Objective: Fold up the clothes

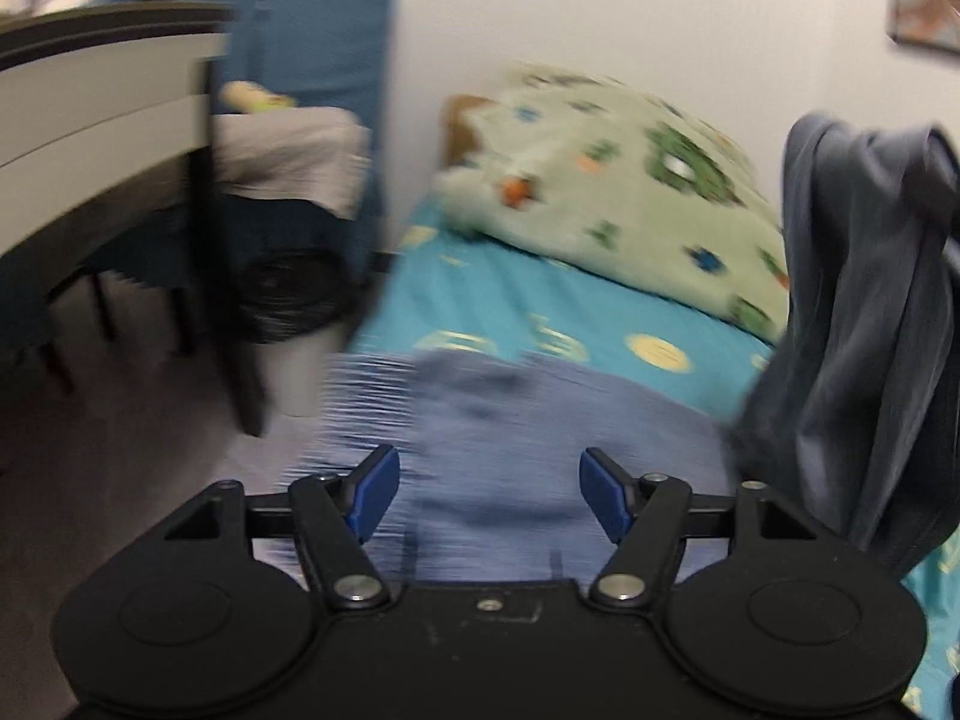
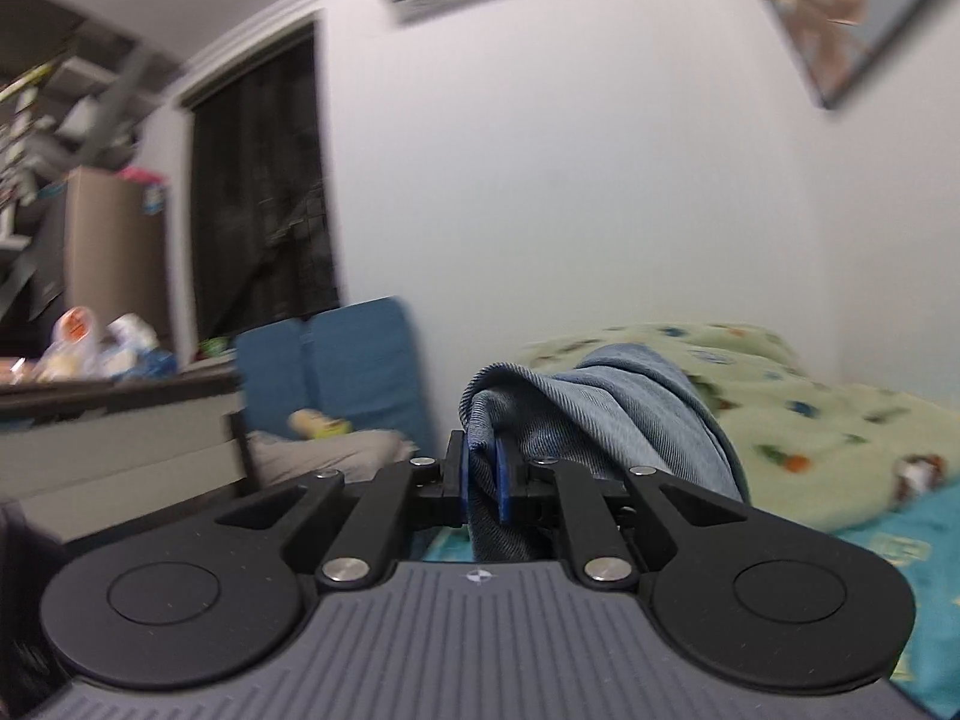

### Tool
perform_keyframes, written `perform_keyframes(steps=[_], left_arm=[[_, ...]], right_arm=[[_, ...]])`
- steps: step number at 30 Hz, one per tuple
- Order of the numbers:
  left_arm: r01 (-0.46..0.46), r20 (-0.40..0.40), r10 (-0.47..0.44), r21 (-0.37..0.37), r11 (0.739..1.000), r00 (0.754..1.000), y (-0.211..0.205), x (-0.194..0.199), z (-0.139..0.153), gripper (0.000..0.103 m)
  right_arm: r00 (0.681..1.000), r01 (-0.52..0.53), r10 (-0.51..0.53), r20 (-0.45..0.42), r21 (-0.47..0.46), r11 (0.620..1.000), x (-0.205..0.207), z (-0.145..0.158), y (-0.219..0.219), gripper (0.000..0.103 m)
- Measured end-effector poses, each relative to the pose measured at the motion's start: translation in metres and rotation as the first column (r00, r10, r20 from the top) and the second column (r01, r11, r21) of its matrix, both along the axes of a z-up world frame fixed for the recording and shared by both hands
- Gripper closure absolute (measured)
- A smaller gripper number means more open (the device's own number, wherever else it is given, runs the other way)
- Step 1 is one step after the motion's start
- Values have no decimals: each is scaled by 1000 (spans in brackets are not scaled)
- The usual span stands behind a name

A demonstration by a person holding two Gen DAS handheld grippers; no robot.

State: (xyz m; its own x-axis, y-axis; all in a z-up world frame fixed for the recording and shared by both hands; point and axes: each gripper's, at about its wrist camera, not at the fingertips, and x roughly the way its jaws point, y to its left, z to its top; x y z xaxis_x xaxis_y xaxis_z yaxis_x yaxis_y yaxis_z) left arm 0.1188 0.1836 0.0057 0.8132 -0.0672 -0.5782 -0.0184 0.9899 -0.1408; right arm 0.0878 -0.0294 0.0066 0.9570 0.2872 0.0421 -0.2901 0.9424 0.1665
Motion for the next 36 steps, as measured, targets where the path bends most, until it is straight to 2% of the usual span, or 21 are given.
perform_keyframes(steps=[4, 7, 10, 12, 16, 17, 18, 19, 20, 21, 24, 29, 31, 33, 36], left_arm=[[-130, 20, 131, -67, 989, 991, 68, -24, -3, 39], [-196, 7, 199, -136, 971, 980, 105, -39, -10, 39], [-207, -26, 207, -226, 952, 978, 122, -42, -17, 39], [-189, -36, 187, -287, 939, 982, 126, -40, -22, 39], [-128, -29, 127, -403, 906, 991, 122, -31, -28, 35], [-108, -25, 108, -425, 899, 994, 119, -28, -29, 35], [-83, -19, 83, -442, 893, 996, 115, -24, -30, 35], [-58, -13, 59, -458, 887, 998, 112, -21, -31, 34], [-36, -6, 38, -462, 886, 999, 107, -18, -31, 34], [-18, 2, 21, -452, 892, 1000, 101, -18, -31, 34], [32, 23, -24, -423, 906, 999, 82, -13, -32, 33], [101, 14, -103, -342, 934, 995, 51, 5, -38, 33], [119, -9, -127, -303, 945, 992, 40, 11, -44, 33], [128, -33, -142, -270, 954, 989, 33, 15, -51, 33], [113, -48, -128, -236, 965, 991, 28, 18, -61, 33]], right_arm=[[994, -109, 107, -29, -38, 993, 13, -25, 62, 94], [977, -198, 189, -97, -96, 975, 22, -56, 111, 94], [947, -280, 253, -199, -124, 952, 28, -92, 144, 94], [934, -307, 271, -234, -138, 942, 25, -109, 152, 94], [925, -333, 289, -246, -159, 929, 16, -114, 147, 90], [922, -346, 300, -244, -170, 923, 14, -112, 145, 84], [918, -364, 317, -239, -185, 913, 11, -108, 142, 71], [909, -392, 345, -234, -199, 898, 6, -104, 138, 62], [898, -423, 376, -229, -211, 881, 2, -100, 134, 49], [885, -454, 407, -226, -223, 863, -2, -96, 130, 46], [852, -519, 471, -229, -242, 820, -15, -76, 101, 46], [906, -423, 391, -166, -288, 859, -17, -42, 36, 42], [929, -370, 335, -158, -345, 863, -14, -44, 18, 40], [932, -356, 301, -201, -360, 862, -9, -53, 2, 40], [918, -365, 281, -279, -320, 874, -1, -73, -15, 36]])
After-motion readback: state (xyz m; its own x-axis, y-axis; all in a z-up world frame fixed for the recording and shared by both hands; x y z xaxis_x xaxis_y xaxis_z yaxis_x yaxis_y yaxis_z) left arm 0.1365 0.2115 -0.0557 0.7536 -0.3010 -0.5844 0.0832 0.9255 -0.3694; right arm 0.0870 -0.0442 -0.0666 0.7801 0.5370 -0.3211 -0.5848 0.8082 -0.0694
